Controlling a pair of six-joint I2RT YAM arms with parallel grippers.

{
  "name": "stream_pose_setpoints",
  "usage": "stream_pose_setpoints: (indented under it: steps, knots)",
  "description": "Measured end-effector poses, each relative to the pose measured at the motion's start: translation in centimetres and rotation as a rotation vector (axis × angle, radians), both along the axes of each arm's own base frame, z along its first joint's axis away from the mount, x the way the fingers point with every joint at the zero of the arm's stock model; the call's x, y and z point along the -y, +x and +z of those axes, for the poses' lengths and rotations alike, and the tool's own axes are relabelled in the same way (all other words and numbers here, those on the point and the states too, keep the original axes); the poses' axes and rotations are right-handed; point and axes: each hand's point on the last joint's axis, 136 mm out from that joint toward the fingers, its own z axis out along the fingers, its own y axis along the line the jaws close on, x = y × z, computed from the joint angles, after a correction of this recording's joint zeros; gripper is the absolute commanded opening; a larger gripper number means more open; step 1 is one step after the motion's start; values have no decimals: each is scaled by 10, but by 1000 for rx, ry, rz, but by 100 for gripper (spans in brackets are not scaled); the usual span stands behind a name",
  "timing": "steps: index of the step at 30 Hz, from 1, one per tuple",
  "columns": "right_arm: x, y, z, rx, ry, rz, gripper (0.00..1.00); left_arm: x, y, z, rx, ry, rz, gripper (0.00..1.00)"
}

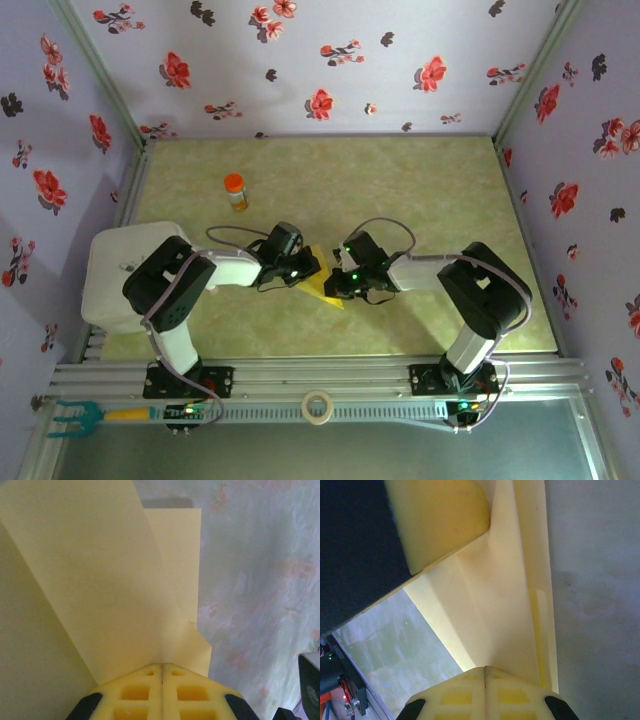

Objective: Fold a paper plane with a square sheet of paper (pick it up from the middle)
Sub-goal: Fourth fold the wing at the center of the table.

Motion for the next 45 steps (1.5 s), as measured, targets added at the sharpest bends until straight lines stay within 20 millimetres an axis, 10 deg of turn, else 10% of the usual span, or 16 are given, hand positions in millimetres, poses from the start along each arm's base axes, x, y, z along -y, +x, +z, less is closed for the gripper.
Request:
stream_pose_setpoints:
  steps: [17,45]
  knots:
    - [1,-6,29,50,36,26,3,0,0,0,-2,-1,-1,3]
    - [11,-8,-2,19,11,4,3,0,0,0,-4,-4,-2,3]
